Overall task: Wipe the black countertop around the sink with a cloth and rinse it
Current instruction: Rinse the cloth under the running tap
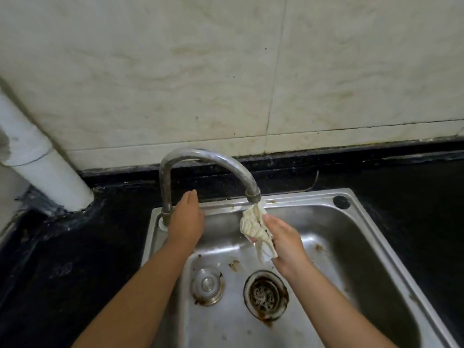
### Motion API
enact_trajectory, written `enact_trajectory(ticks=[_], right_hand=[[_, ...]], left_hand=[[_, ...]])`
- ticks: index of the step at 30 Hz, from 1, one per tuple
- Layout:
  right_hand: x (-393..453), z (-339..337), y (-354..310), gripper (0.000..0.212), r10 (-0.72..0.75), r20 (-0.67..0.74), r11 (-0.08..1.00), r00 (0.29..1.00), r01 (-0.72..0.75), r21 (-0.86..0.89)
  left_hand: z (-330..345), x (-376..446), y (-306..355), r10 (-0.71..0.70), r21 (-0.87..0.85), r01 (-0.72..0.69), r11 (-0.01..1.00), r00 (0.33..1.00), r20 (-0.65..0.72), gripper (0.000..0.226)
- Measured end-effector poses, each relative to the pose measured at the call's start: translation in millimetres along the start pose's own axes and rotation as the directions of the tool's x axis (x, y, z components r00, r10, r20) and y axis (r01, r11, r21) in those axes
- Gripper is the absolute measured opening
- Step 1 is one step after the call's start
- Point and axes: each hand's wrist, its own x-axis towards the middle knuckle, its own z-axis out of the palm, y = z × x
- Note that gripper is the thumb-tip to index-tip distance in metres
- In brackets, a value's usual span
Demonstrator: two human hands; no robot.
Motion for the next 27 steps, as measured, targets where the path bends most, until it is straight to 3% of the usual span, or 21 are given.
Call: enact_trajectory(ticks=[6, 13, 18, 23, 25, 27], right_hand=[[1.0, 8.8, -1.0, 0.016, -0.016, -0.002, 1.0, 1.0, 0.016, -0.01], [-5.2, 9.9, 0.7, 0.014, 0.01, 0.02, 1.0, 1.0, -0.011, 0.009], [-5.4, 4.6, 2.8, 0.019, -0.003, 0.033, 1.0, 0.999, 0.004, -0.019], [-7.0, -0.7, 8.7, 0.025, 0.076, 0.052, 0.997, 0.996, -0.077, 0.012], [-8.2, -3.8, 11.0, 0.032, 0.142, 0.086, 0.988, 0.986, -0.146, 0.043], [-9.2, -8.2, 12.4, 0.04, 0.179, 0.096, 0.983, 0.979, -0.182, 0.021]], left_hand=[[-2.9, 8.6, -4.2, 0.023, 0.023, -0.021, 1.0, 0.997, -0.071, 0.028], [0.1, -5.0, -7.6, 0.034, 0.004, -0.034, 0.999, 0.995, -0.091, 0.022], [4.6, -6.5, -6.9, 0.005, -0.089, -0.016, 0.996, 0.993, -0.119, 0.034], [18.6, -36.2, 0.6, 0.189, -0.132, -0.226, 0.965, 0.95, -0.25, 0.041], [24.9, -50.6, 9.9, 0.162, -0.309, -0.18, 0.934, 0.983, -0.083, 0.039], [34.6, -49.5, 18.7, 0.061, -0.584, 0.09, 0.807, 0.97, 0.233, 0.036]])
